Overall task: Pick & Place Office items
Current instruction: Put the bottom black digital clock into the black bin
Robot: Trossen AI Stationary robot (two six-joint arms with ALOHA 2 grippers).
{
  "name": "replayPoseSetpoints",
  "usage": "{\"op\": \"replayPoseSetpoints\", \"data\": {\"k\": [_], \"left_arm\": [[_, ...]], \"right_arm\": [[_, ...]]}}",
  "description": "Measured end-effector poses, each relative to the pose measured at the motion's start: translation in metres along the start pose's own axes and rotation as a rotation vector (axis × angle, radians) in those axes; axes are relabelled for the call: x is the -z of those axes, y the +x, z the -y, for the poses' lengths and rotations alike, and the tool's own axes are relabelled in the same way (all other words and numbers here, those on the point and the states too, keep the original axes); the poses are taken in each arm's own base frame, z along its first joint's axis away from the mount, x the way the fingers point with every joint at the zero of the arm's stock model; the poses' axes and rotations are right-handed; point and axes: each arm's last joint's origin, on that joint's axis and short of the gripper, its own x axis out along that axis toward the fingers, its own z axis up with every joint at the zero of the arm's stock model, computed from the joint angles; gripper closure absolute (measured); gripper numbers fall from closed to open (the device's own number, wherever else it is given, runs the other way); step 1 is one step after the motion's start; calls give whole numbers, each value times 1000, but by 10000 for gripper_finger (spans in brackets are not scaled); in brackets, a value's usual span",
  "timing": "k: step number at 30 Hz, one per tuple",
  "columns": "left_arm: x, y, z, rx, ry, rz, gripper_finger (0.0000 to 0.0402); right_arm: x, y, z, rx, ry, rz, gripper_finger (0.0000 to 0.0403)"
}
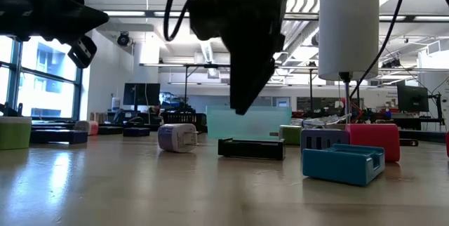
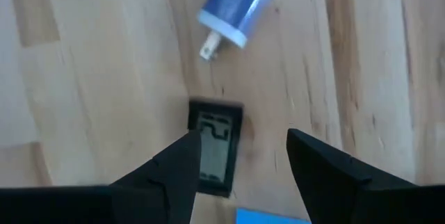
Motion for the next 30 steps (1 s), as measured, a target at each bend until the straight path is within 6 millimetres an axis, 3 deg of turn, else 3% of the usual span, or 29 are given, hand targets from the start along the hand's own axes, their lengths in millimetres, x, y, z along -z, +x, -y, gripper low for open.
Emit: {"op": "replayPoseSetpoints", "data": {"k": [8,19,30], "left_arm": [[1,0,0,-3,0,-5,401],[2,1,-1,-11,2,-20,401],[3,2,-1,-14,2,-26,401]], "right_arm": [[4,17,-2,-21,-7,-63,202],[7,18,-14,-18,-35,-32,202],[9,31,-4,-70,-8,-28,202]]}}
